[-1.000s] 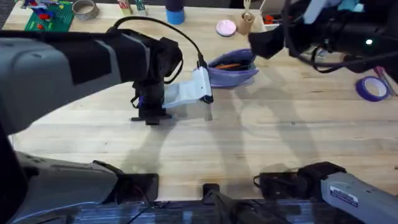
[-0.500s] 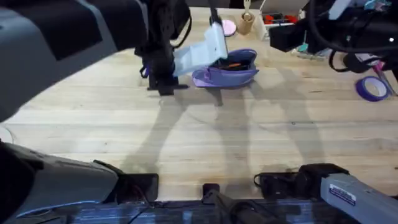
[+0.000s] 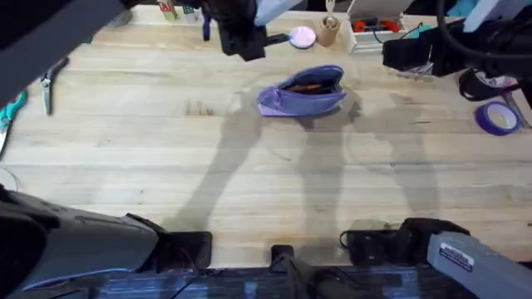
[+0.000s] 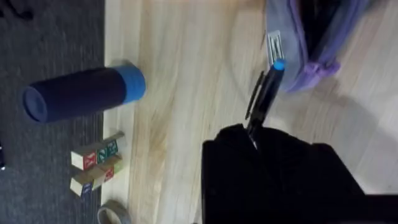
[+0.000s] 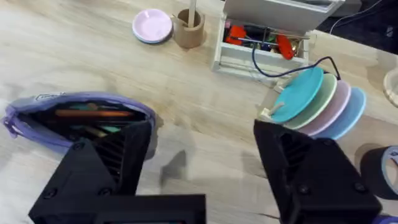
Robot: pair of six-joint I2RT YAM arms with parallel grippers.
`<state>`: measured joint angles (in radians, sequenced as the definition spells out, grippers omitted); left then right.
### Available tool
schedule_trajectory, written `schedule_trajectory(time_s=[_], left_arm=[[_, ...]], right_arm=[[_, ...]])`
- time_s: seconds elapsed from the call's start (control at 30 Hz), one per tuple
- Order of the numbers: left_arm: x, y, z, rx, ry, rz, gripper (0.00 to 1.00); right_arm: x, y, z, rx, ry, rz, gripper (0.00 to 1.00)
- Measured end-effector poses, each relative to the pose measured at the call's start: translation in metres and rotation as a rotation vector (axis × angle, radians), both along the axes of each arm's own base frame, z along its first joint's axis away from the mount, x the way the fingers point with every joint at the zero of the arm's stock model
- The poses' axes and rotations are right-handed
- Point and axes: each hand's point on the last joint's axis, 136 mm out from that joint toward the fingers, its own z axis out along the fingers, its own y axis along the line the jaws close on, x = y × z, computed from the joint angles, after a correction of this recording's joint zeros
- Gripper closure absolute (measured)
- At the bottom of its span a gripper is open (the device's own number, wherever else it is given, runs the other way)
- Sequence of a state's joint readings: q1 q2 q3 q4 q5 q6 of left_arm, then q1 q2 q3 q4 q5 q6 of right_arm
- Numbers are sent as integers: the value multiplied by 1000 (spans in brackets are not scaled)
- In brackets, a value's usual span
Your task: Unzip the bag, pick up the pens from the table one at a time and place them inside, then zip the bag closed.
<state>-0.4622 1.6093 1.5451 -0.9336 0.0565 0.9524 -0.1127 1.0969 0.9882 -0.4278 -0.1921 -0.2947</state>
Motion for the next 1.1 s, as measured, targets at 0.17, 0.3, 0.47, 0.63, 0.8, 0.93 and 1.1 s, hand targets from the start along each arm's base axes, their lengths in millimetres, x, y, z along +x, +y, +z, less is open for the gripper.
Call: schedule_trajectory(time_s=[0.17,0.3,0.47,0.63,0.8,0.93,1.1], left_arm=[[-11,-48,12,-122,-16,-81,958],[-16,-91,33,-252,-64,-135,958],[-16,-114,49,-337,-99,-149,958],[-17,-122,52,-378,-91,-140,958],[-9,-131,28,-401,-11,-82,958],[-4,-141,13,-430,36,-61,958],[-5,-148,-11,-445,137,-24,958]], right_arm=[[0,0,0,0,2,0,5],[-3,0,-5,3,24,0,5],[-4,-2,-6,4,29,-6,6],[-5,-20,-6,4,30,-59,5],[-10,-47,1,3,10,-142,6],[-14,-50,9,0,-15,-154,6],[-16,-49,7,1,-6,-154,8]])
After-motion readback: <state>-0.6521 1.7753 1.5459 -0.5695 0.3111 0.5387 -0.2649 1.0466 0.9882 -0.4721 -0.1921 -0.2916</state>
